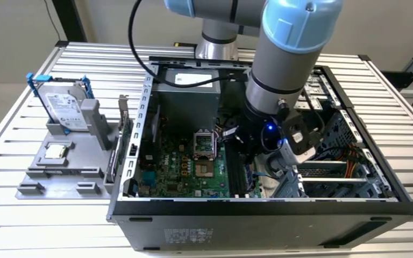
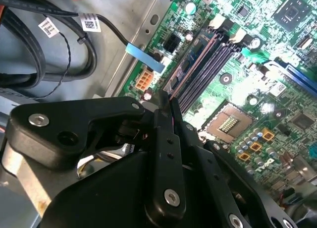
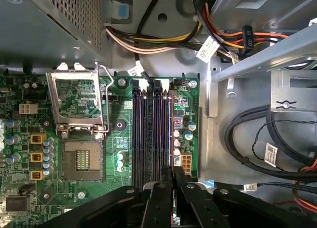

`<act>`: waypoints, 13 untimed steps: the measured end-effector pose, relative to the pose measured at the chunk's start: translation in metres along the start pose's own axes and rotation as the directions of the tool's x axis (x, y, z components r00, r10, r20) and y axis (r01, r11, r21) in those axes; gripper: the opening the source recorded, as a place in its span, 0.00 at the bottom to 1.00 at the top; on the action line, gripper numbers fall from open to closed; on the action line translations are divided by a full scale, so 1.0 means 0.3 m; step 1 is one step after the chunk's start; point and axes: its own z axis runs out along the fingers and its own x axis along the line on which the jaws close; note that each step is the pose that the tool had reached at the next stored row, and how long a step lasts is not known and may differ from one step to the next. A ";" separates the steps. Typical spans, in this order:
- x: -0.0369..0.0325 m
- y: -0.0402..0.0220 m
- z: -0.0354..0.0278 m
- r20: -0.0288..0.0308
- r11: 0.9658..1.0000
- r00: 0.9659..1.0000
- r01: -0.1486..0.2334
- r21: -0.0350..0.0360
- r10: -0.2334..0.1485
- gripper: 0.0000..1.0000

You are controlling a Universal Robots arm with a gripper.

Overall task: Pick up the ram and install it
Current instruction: 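Insert the ram into the slot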

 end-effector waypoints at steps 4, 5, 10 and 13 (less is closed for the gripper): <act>0.001 0.000 0.004 0.000 1.000 1.000 0.002 0.000 -0.002 0.00; 0.001 0.000 0.007 0.000 1.000 1.000 0.002 0.000 -0.002 0.00; 0.001 -0.001 0.019 -0.001 1.000 1.000 0.002 0.000 -0.002 0.00; 0.001 -0.001 0.020 -0.001 1.000 1.000 0.002 0.000 -0.002 0.00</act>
